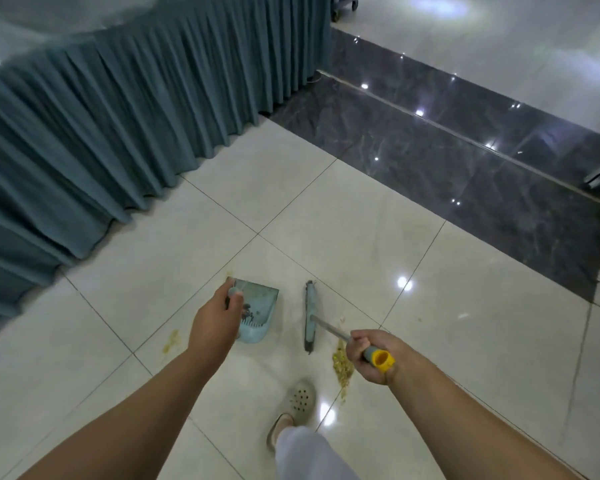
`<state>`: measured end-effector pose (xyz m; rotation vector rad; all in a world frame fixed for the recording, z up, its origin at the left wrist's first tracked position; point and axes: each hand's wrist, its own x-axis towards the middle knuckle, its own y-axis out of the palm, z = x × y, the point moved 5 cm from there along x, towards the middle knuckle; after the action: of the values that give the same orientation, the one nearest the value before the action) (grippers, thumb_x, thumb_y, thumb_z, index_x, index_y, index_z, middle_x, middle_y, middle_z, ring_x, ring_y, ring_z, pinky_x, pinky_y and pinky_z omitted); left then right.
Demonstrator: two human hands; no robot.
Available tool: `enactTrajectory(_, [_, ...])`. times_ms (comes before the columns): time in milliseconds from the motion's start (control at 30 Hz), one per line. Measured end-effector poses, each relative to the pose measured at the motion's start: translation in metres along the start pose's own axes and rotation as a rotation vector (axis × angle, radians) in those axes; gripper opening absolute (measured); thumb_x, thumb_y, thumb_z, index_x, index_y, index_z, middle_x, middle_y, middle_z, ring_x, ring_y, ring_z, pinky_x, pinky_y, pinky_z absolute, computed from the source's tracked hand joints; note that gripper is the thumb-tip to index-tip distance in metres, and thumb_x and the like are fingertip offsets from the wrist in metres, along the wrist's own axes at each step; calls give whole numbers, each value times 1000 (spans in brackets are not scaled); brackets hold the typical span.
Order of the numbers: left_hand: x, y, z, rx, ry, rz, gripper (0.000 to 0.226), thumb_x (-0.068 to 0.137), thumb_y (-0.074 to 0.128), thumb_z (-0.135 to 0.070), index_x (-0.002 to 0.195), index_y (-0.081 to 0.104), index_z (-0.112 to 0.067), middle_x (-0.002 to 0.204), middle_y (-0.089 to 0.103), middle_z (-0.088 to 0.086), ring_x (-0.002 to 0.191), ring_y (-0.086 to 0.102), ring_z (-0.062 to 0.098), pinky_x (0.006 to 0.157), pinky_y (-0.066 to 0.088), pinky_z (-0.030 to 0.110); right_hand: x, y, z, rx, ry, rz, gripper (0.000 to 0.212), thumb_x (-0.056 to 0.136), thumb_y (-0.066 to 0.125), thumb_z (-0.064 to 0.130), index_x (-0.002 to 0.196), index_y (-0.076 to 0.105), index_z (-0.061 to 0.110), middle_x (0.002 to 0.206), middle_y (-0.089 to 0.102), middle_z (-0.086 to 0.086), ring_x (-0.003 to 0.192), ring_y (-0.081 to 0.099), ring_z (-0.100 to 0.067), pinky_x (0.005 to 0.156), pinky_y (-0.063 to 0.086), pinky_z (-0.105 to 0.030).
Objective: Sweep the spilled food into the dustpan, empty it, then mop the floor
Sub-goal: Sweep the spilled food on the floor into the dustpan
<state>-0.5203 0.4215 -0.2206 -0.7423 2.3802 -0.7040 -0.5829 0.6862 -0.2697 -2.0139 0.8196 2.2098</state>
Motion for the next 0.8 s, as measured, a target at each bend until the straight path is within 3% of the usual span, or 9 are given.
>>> enactTrajectory(267, [108, 11, -61, 64, 7, -44, 45, 98, 34, -38, 138, 46, -22, 117, 66, 10, 104, 60, 27, 86, 50, 39, 25, 99, 80, 18, 127, 20, 17, 96, 45, 8, 81, 41, 3, 57, 36, -5, 22, 39, -14, 25, 36, -14])
enactTrajectory(333, [126, 6, -68, 37, 13, -66, 45, 97, 35, -39, 138, 46, -24, 118, 65, 9, 105, 60, 27, 87, 49, 39, 32, 122, 91, 16, 129, 35, 17, 97, 44, 8, 81, 41, 3, 52, 37, -7, 23, 39, -14, 25, 36, -13])
enactTrajectory(467, [163, -9, -76, -19, -9, -108, 46, 96, 35, -41, 138, 45, -27, 119, 65, 8, 106, 59, 26, 85, 48, 37, 50, 163, 104, 5, 147, 51, 17, 97, 44, 8, 81, 42, 3, 61, 36, -3, 23, 39, -13, 25, 35, -13])
enactTrajectory(633, [200, -26, -87, -50, -2, -160, 47, 96, 34, -41, 138, 45, -25, 120, 64, 10, 106, 59, 29, 91, 50, 44, 71, 207, 105, -24, 193, 71, 17, 96, 44, 6, 79, 41, 5, 46, 38, -7, 23, 39, -13, 26, 35, -13])
enactTrajectory(800, [239, -25, -96, -43, 20, -143, 48, 97, 32, -43, 140, 43, -26, 120, 64, 9, 104, 60, 27, 89, 50, 43, 90, 235, 107, 110, 215, 111, 15, 97, 45, 8, 83, 41, 4, 61, 37, -3, 24, 40, -15, 26, 36, -14])
